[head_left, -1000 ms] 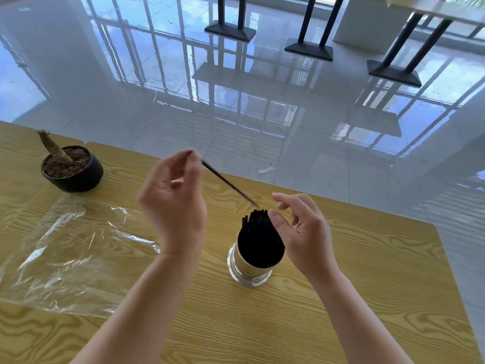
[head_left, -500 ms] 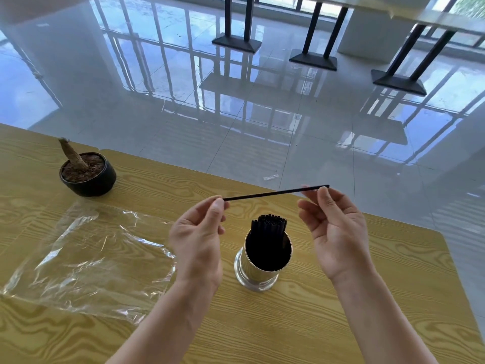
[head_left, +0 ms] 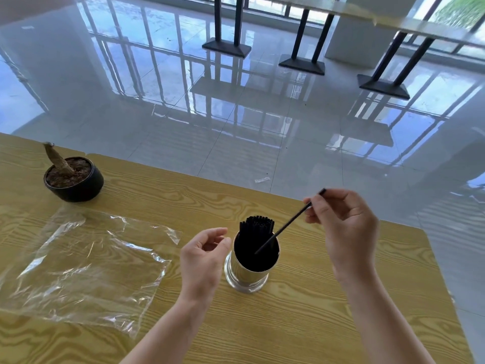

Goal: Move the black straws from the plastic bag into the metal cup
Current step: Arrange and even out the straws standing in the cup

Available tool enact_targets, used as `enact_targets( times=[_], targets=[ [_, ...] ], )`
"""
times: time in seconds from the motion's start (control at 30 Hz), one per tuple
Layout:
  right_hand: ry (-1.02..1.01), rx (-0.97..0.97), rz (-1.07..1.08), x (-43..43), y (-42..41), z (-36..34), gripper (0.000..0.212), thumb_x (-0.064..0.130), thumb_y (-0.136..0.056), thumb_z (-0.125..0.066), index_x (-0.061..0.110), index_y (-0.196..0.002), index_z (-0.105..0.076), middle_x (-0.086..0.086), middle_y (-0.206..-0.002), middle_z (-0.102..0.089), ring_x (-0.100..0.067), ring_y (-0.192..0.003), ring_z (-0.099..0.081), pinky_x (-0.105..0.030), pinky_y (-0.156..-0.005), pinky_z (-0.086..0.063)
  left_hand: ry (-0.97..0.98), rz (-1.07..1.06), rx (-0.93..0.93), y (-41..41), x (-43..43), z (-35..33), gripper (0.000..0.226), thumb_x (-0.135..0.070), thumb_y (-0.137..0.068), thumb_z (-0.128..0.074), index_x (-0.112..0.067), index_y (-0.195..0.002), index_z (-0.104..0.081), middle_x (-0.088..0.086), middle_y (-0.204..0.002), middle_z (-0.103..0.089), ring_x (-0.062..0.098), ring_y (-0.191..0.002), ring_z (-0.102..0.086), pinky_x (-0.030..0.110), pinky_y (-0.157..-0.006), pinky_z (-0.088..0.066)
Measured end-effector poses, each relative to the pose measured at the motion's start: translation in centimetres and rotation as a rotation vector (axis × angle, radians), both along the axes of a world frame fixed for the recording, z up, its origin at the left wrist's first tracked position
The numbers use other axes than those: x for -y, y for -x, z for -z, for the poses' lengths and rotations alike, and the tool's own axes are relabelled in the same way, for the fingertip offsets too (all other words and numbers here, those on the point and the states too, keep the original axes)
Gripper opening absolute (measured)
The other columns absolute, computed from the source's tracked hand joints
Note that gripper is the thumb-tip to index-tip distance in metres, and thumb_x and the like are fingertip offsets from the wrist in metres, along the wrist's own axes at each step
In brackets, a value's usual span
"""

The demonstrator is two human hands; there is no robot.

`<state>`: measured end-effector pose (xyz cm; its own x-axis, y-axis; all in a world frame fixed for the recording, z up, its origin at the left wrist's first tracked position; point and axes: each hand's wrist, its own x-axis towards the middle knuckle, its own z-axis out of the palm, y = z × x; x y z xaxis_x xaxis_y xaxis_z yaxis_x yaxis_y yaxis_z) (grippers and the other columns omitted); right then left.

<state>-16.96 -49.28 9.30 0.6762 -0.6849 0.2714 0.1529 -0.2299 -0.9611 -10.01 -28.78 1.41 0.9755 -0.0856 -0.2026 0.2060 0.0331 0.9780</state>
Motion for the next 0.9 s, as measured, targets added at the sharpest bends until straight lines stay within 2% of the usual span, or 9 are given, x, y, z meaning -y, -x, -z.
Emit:
enact_targets(
  times=[0.1,0.2,0.27,0.4,0.47,0.6,0.77,0.9],
  targets=[
    [0.164,-0.107,-0.061,-0.9,0.0,1.3,0.015,0.018,-0.088,-0.075,0.031,-0.091,-0.069,0.003,-0.086,-0.078,-0.018,-0.07,-0.075,-0.032,-0.066,-0.062,-0.085,0.031,0.052,-0.1,0.3,0.4,0.027,-0.003,-0.083,-0.076,-0.029,-0.086,-0.078,-0.004,-0.082,-0.075,0.006,-0.073,-0.067,0.015,-0.068,-0.054],
    [0.314,-0.19,-0.058,-1.7,-0.2,3.1,0.022,0.018,-0.086,-0.079,0.036,-0.09,-0.066,0.013,-0.082,-0.075,-0.009,-0.073,-0.073,-0.02,-0.068,-0.058,-0.148,0.065,0.105,-0.2,0.6,0.4,0.029,-0.002,-0.084,-0.072,-0.03,-0.089,-0.076,-0.01,-0.084,-0.073,0.005,-0.077,-0.066,0.014,-0.072,-0.053],
    [0.391,-0.241,-0.052,-2.2,-0.3,4.4,0.021,0.015,-0.085,-0.08,0.031,-0.091,-0.068,0.017,-0.078,-0.073,-0.004,-0.074,-0.071,-0.014,-0.066,-0.054,-0.199,0.089,0.155,-0.2,1.0,0.4,0.029,-0.003,-0.084,-0.072,-0.032,-0.091,-0.074,-0.01,-0.085,-0.071,0.005,-0.081,-0.066,0.014,-0.073,-0.052],
    [0.41,-0.358,-0.055,-2.8,-0.4,6.7,0.018,0.016,-0.084,-0.081,0.027,-0.093,-0.069,0.019,-0.078,-0.071,-0.003,-0.075,-0.069,-0.02,-0.065,-0.056,-0.294,0.134,0.243,-0.2,1.7,0.2,0.03,-0.01,-0.083,-0.074,-0.036,-0.096,-0.069,-0.011,-0.091,-0.068,0.006,-0.087,-0.063,0.016,-0.076,-0.05],
    [0.401,-0.394,-0.044,-2.9,-0.4,7.3,0.022,0.018,-0.084,-0.081,0.028,-0.098,-0.068,0.019,-0.081,-0.07,0.001,-0.078,-0.068,-0.018,-0.067,-0.056,-0.345,0.16,0.302,-0.3,2.0,0.2,0.032,-0.011,-0.082,-0.075,-0.036,-0.099,-0.067,-0.012,-0.093,-0.066,0.005,-0.087,-0.061,0.016,-0.076,-0.048],
    [0.461,-0.42,-0.033,-3.3,-0.7,7.8,0.022,0.017,-0.083,-0.081,0.025,-0.1,-0.068,0.015,-0.084,-0.071,-0.002,-0.076,-0.067,-0.019,-0.066,-0.055,-0.441,0.198,0.399,-0.5,2.4,0.3,0.033,-0.012,-0.082,-0.076,-0.024,-0.112,-0.068,-0.008,-0.095,-0.064,0.006,-0.09,-0.059,0.019,-0.079,-0.048],
    [0.487,-0.42,-0.021,-3.1,-0.4,7.7,0.024,0.016,-0.082,-0.083,0.022,-0.1,-0.068,0.014,-0.088,-0.068,-0.004,-0.074,-0.064,-0.018,-0.064,-0.053,-0.451,0.184,0.43,-0.4,2.6,0.6,0.033,-0.015,-0.082,-0.079,-0.021,-0.113,-0.069,-0.011,-0.093,-0.067,0.004,-0.088,-0.062,0.025,-0.079,-0.053],
    [0.527,-0.445,-0.009,-2.8,-0.6,7.6,0.036,0.019,-0.079,-0.085,0.02,-0.112,-0.068,0.009,-0.093,-0.063,-0.003,-0.073,-0.06,-0.019,-0.065,-0.05,-0.405,0.127,0.384,-0.7,2.7,1.0,0.03,-0.016,-0.079,-0.083,-0.022,-0.107,-0.073,-0.015,-0.089,-0.072,0.007,-0.087,-0.066,0.033,-0.079,-0.056]
  ],
)
